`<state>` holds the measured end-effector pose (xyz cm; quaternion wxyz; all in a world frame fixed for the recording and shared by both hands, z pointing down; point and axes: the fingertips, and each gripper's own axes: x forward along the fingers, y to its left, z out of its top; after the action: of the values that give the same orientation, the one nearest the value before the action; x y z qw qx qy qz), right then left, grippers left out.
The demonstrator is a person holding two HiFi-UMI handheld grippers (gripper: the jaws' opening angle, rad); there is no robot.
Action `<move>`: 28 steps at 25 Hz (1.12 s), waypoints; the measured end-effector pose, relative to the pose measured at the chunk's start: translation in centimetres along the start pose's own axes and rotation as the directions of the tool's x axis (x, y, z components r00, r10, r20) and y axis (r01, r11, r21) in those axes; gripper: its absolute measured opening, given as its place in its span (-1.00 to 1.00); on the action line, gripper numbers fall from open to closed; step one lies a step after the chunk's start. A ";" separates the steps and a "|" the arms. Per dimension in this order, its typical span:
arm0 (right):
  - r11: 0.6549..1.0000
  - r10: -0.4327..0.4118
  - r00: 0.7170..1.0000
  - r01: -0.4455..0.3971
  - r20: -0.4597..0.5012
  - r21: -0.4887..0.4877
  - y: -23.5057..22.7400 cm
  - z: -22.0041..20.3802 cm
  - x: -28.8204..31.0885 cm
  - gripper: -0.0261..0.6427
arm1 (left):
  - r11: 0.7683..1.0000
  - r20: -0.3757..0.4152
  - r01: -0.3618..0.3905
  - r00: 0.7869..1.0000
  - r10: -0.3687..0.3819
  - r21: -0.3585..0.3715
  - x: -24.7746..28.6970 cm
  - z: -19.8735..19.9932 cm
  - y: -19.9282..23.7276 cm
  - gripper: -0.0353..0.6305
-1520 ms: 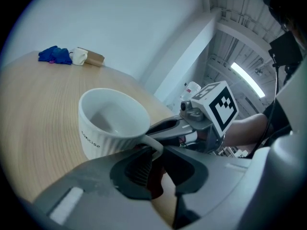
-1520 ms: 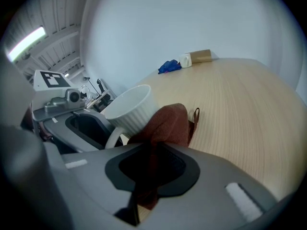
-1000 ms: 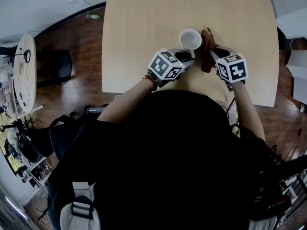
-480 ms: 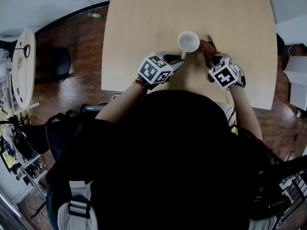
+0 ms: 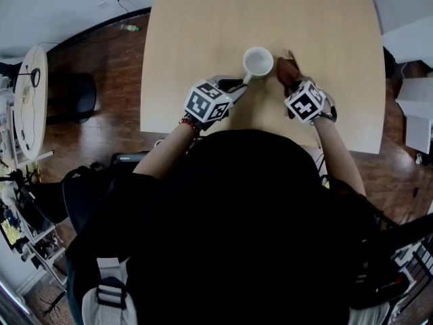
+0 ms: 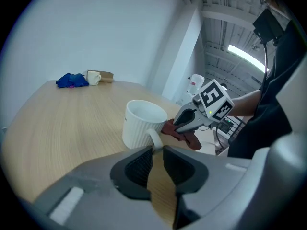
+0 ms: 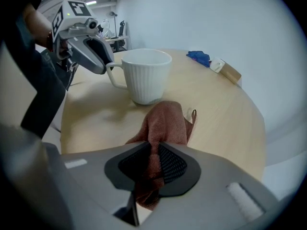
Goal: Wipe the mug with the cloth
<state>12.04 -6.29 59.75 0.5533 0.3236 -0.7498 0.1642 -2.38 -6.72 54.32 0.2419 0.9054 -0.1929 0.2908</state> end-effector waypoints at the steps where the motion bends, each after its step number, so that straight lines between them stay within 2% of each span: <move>1: 1.000 0.000 1.000 0.000 0.004 0.011 0.0 -0.2 0.0 -0.73 | 1.000 0.004 0.001 1.000 -0.001 -0.002 0.0 0.0 0.0 -0.66; 4: 0.999 -0.009 0.999 0.007 0.053 0.040 -0.3 -0.1 -0.6 -0.66 | 1.000 0.018 0.014 1.000 -0.014 -0.009 -0.3 0.0 -0.1 -0.68; 8: 0.994 -0.008 0.990 -0.007 0.138 0.107 -1.1 0.0 -1.8 -0.38 | 0.999 0.038 0.034 0.999 -0.034 -0.008 -0.8 -0.5 -0.1 -0.76; 11: 0.981 0.005 0.982 -0.042 0.191 0.191 -1.1 0.0 -2.5 -0.33 | 0.999 0.038 0.040 0.998 -0.041 0.007 -1.1 -0.8 0.3 -0.66; 13: 0.974 -0.028 0.973 -0.025 0.231 0.224 -2.0 0.0 -3.7 -0.32 | 1.000 0.068 0.029 0.997 -0.030 0.010 -1.7 -0.5 0.5 -0.62; 15: 0.962 -0.081 0.952 -0.003 0.296 0.272 -3.2 0.0 -6.0 -0.32 | 1.000 0.140 0.015 0.990 -0.018 0.020 -3.2 0.6 0.3 -0.62; 16: 0.951 -0.109 0.935 -0.001 0.337 0.310 -3.9 0.0 -7.5 -0.32 | 0.999 0.191 0.009 0.981 -0.015 0.036 -4.3 1.7 0.0 -0.62; 18: 0.918 -0.175 0.890 -0.007 0.421 0.396 -5.3 0.5 -10.9 -0.33 | 0.998 0.308 -0.010 0.951 -0.012 0.069 -7.1 4.6 -0.6 -0.66; 22: 0.864 -0.311 0.774 -0.011 0.551 0.503 -8.0 2.8 -17.7 -0.33 | 0.994 0.504 -0.079 0.863 0.031 0.074 -11.9 11.0 -0.8 -0.77; 25: 0.852 -0.377 0.694 0.001 0.613 0.524 -9.0 4.6 -21.9 -0.32 | 0.986 0.569 -0.128 0.821 0.047 0.103 -13.6 13.9 -1.1 -0.81; 27: 0.848 -0.423 0.630 0.020 0.652 0.530 -8.9 6.2 -24.5 -0.33 | 0.983 0.588 -0.141 0.808 0.044 0.120 -14.5 14.5 -1.1 -0.84; 28: 0.847 -0.443 0.588 0.029 0.676 0.530 -8.7 7.1 -25.7 -0.33 | 0.983 0.594 -0.139 0.803 0.043 0.118 -15.1 14.5 -0.9 -0.83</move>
<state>17.27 -9.19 32.33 0.0958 0.5844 -0.7989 0.1048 -7.03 -10.81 34.27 0.0846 0.9565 -0.2783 0.0212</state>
